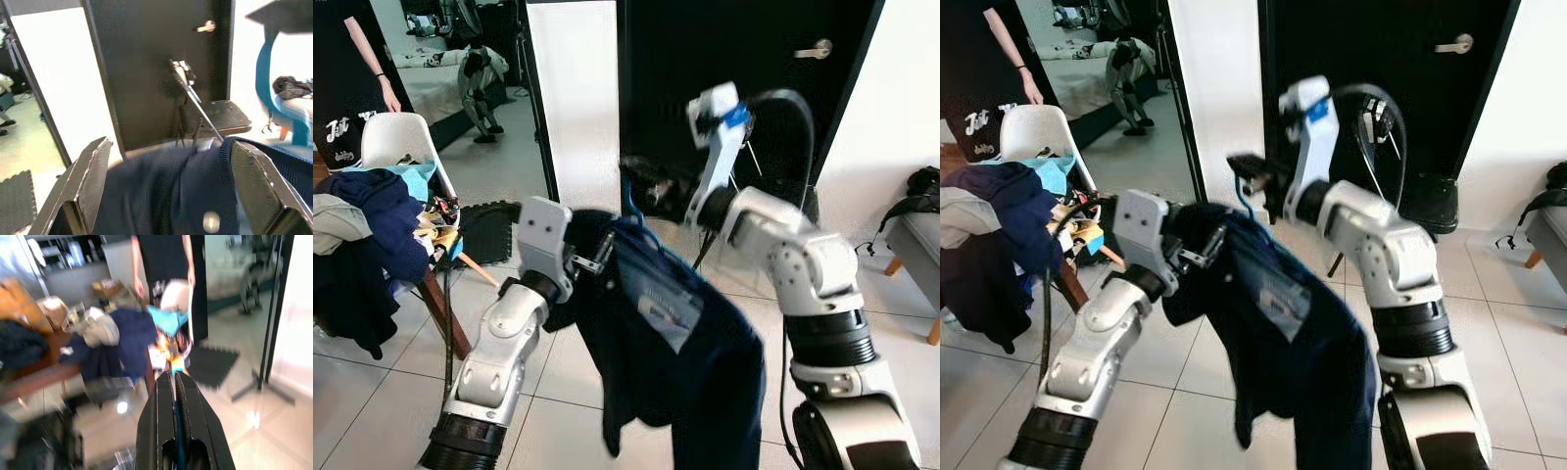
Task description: Hang hanger
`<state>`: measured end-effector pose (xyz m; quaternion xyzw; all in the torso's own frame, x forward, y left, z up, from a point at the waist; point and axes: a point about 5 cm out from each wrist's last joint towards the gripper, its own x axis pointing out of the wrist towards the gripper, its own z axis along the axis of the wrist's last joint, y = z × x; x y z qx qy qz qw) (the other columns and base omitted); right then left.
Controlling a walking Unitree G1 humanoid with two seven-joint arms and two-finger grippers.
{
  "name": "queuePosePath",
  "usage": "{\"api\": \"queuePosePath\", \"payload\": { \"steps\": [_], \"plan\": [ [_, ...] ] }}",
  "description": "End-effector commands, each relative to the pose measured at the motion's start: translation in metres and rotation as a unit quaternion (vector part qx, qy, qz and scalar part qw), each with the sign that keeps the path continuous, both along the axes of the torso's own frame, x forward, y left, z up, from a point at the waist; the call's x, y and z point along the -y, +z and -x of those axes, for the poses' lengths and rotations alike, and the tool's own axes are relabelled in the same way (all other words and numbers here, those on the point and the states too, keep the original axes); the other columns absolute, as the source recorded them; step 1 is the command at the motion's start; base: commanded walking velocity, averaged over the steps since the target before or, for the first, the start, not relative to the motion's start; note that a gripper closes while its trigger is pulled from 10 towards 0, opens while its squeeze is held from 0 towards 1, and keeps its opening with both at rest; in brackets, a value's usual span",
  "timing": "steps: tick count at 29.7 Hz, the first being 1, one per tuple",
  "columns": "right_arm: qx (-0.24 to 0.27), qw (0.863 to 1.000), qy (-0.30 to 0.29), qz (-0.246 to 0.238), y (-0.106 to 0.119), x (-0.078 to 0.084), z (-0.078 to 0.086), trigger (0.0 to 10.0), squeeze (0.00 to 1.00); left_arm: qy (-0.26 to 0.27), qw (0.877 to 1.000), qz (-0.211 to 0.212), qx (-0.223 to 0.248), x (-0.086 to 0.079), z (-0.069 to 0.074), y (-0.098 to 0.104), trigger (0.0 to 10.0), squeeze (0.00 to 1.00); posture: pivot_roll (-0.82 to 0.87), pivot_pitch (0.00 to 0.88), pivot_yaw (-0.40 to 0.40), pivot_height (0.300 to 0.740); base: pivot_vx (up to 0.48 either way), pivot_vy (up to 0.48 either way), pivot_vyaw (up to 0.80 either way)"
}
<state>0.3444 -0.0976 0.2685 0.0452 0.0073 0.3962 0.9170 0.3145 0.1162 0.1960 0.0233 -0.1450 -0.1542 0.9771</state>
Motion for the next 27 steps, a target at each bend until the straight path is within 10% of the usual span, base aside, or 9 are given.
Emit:
{"api": "queuePosePath", "payload": {
  "steps": [1,12,27],
  "plan": [
    [-0.028,0.999,-0.032,0.016,-0.021,0.004,-0.006,0.0,0.00,0.028,1.000,0.003,0.006,-0.016,0.000,0.005,10.0,0.00,-0.08,0.000,0.036,0.740,0.000,0.000,-0.78],
    [-0.032,0.993,-0.108,-0.029,-0.033,0.031,-0.018,0.0,0.00,-0.076,0.996,-0.025,-0.049,0.000,0.018,-0.008,10.0,0.00,-0.07,0.002,0.045,0.740,0.000,0.000,-0.79],
    [0.057,0.996,-0.016,-0.069,0.006,0.011,-0.007,0.0,0.00,-0.054,0.997,-0.001,-0.049,-0.008,0.010,0.003,10.0,0.00,-0.08,0.000,0.036,0.740,0.000,0.000,-0.47]
  ]
}}
